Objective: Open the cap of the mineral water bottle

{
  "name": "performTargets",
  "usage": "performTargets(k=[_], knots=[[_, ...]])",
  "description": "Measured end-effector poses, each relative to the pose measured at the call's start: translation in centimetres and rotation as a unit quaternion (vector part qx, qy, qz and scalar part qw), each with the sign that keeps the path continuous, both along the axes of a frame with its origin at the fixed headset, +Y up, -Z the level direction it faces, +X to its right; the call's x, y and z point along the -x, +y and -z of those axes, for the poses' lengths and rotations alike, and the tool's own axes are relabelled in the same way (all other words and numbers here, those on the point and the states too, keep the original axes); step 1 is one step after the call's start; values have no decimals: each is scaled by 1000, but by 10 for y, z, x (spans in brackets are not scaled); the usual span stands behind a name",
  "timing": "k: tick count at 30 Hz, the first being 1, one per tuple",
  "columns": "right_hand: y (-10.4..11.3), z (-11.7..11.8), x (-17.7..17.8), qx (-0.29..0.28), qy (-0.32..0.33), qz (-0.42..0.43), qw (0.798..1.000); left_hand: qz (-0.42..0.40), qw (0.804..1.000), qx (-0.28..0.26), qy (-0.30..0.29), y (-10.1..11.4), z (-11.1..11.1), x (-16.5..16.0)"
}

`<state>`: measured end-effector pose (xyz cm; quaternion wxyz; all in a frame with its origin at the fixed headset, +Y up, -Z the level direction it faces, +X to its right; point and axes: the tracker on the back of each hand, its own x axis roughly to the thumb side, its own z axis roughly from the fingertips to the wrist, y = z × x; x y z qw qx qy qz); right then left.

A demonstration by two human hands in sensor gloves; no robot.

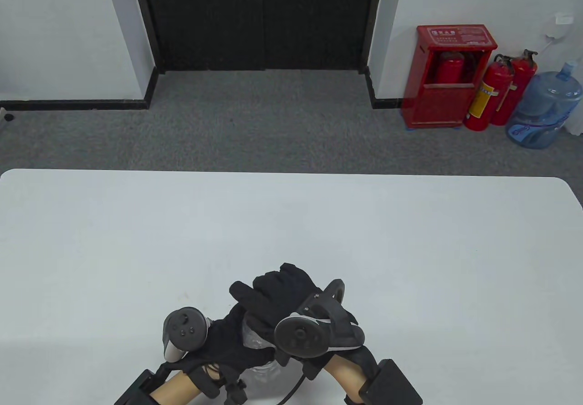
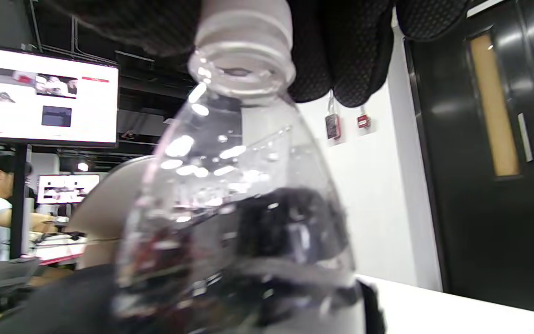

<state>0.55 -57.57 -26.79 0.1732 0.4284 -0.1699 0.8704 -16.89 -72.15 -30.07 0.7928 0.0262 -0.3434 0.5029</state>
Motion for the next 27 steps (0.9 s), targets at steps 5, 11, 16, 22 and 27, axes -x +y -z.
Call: performTargets(k=[5, 11, 16, 22, 27], knots=[[0, 3, -2, 23, -11, 38, 999, -4, 1000, -1, 4, 1, 0, 2], [-1, 5, -4, -15, -56, 30, 998, 7, 1000, -7, -1, 1, -3, -3], [-2, 9, -7, 26, -31, 35, 999, -7, 1000, 10, 0, -3, -2, -2], [-8, 13, -8, 26, -29, 35, 999, 7, 1000, -12, 4, -2, -2, -2], [-7, 10, -5, 4, -27, 26, 999, 4, 1000, -6, 0, -2, -2, -3]])
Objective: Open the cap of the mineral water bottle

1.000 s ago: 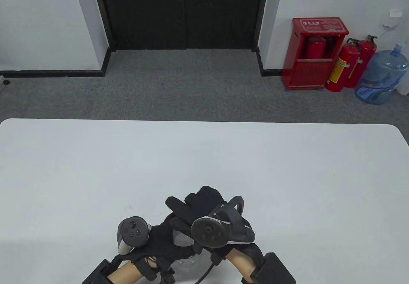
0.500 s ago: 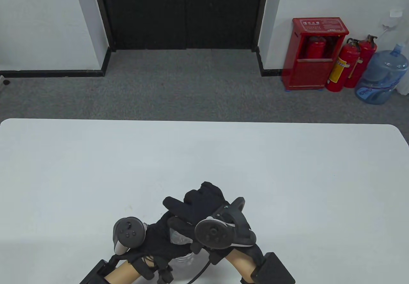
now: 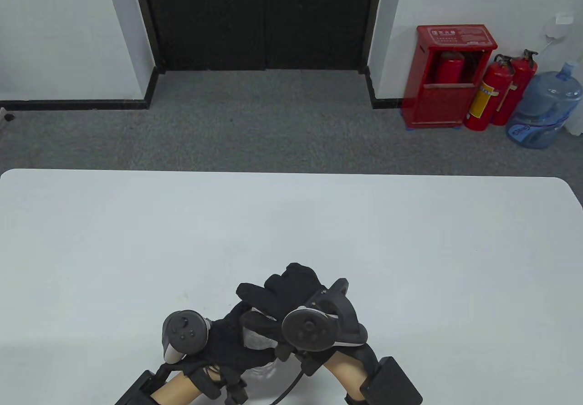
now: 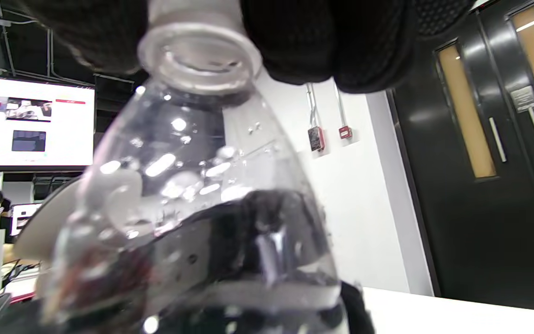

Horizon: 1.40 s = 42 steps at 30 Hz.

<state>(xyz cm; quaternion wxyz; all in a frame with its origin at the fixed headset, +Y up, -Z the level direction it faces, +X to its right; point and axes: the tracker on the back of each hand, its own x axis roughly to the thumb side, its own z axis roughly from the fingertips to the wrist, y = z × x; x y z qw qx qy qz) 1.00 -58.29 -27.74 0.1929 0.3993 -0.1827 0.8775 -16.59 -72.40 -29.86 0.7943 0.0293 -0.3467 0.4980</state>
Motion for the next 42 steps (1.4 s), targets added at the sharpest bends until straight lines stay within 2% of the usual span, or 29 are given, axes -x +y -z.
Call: performTargets(k=[3, 6, 10, 14, 19, 22, 26, 29, 35, 37, 39, 41, 42], knots=[[-2, 1, 1, 21, 13, -5, 1000, -18, 1000, 19, 2, -1, 2, 3], [-4, 3, 2, 51, 17, -4, 999, -4, 1000, 8, 4, -2, 1, 4], [-4, 3, 1, 21, -18, -11, 1000, -2, 1000, 8, 2, -2, 1, 2], [0, -2, 2, 1, 0, -21, 1000, -4, 1000, 16, 0, -4, 2, 0], [26, -7, -32, -33, -1, 71, 997, -15, 999, 36, 2, -10, 6, 0], [29, -8, -58, -22, -34, 66, 997, -13, 999, 34, 6, -10, 7, 2], [0, -9, -84, 16, -66, 18, 998, -14, 999, 29, 9, -9, 7, 4], [-37, -8, -97, 35, -77, -35, 996, -16, 999, 28, 8, -8, 7, 4], [-120, 3, -98, 154, -71, -151, 974, -15, 1000, 25, 9, -8, 6, 3], [-132, 9, -95, 174, -75, -187, 964, -19, 999, 32, 8, -9, 7, 2], [-145, 15, -93, 170, -76, -199, 962, -19, 999, 33, 7, -9, 7, 1], [-154, 19, -92, 199, -84, -225, 950, -16, 999, 30, 8, -9, 6, 1], [-157, 19, -92, 204, -78, -221, 950, -15, 999, 29, 8, -9, 6, 1]])
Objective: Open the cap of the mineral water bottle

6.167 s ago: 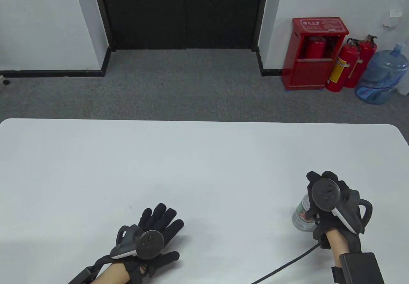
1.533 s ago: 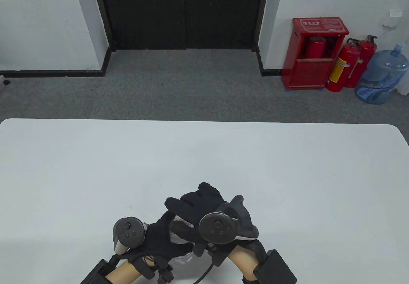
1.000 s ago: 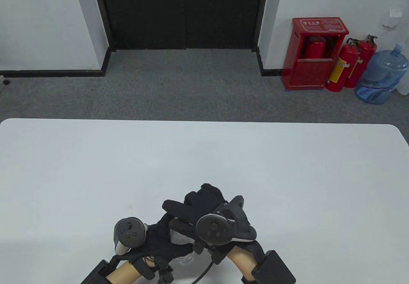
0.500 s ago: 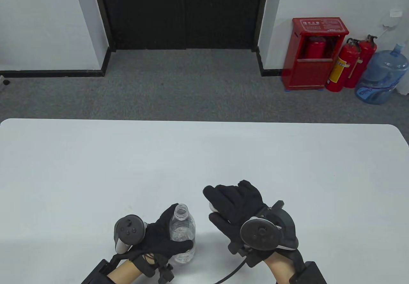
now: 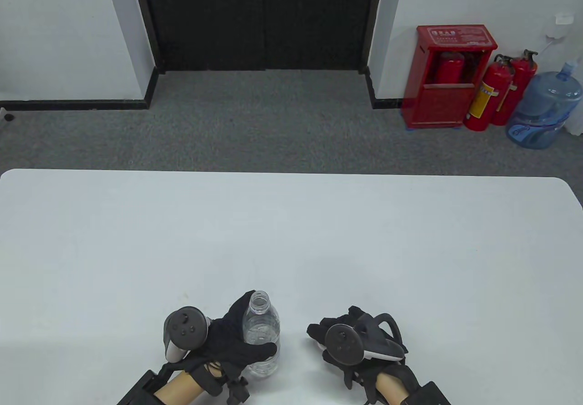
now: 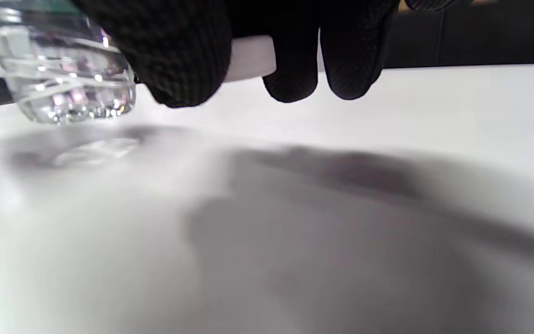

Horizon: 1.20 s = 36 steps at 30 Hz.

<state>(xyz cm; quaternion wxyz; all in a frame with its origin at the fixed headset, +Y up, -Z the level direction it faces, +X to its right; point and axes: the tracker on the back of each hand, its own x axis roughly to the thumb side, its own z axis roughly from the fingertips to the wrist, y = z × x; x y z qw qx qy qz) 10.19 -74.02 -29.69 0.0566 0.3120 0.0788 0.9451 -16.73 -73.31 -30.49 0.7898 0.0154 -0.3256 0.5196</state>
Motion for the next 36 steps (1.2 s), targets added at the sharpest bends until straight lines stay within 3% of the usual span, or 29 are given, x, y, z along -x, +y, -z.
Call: performTargets(k=[7, 20, 28, 36], knots=[[-19, -5, 8, -31, 9, -45, 998, -1, 1000, -3, -3, 0, 0, 0], [-22, -4, 9, -33, -1, -57, 998, 6, 1000, -8, -14, 0, -2, -3], [8, -13, -3, -96, -16, 41, 994, 8, 1000, -12, -15, 1, -3, -5], [45, -19, -40, -120, -63, 154, 979, 5, 1000, -16, -19, 1, -4, -6]])
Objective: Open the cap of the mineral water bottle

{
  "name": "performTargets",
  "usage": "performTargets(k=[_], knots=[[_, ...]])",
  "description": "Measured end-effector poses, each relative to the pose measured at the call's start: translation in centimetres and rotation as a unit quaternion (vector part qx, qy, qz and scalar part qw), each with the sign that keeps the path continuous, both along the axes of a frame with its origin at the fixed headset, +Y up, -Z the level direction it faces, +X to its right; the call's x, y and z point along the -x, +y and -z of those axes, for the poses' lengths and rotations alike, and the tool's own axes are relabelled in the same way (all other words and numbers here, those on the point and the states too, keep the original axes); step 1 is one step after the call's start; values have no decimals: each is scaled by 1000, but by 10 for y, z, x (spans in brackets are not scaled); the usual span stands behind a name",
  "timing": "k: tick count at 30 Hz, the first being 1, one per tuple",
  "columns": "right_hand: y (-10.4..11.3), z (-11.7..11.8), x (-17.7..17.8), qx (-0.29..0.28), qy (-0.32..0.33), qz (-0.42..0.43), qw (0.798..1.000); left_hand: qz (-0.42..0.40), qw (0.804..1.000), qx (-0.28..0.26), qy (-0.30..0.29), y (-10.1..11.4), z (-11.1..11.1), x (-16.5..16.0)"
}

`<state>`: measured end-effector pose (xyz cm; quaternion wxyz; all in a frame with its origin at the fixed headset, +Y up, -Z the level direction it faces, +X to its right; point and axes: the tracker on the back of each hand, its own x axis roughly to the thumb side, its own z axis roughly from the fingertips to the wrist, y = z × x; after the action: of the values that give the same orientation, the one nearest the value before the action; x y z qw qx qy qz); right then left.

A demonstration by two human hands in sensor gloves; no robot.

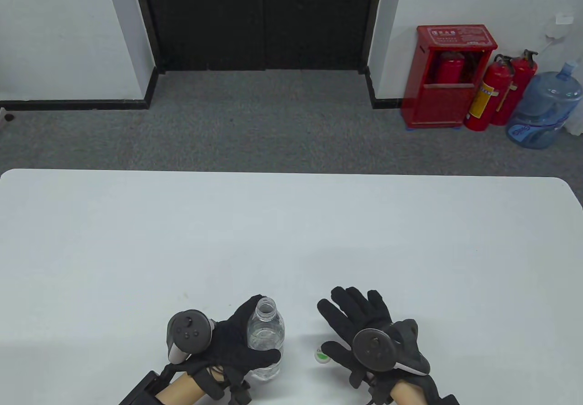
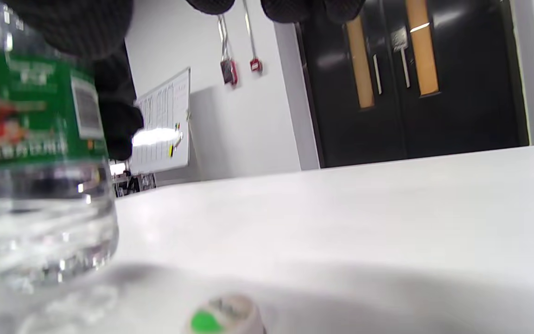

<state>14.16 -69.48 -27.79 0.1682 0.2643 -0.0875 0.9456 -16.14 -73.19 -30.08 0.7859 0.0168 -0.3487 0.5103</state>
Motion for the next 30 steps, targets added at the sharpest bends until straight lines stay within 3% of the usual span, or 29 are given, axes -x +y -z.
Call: performTargets(k=[4, 21, 24, 30], knots=[[8, -3, -11, -5, -7, 20, 1000, -2, 1000, 1, -5, 1, -2, -2], [0, -1, -3, 12, -9, 3, 1000, 17, 1000, 16, -11, 0, -12, -15], [0, -1, -2, 16, -5, 5, 1000, 31, 999, 25, 1, 3, 1, -17], [-1, 2, -3, 29, -3, 10, 1000, 27, 997, 54, 53, 15, 59, -26]])
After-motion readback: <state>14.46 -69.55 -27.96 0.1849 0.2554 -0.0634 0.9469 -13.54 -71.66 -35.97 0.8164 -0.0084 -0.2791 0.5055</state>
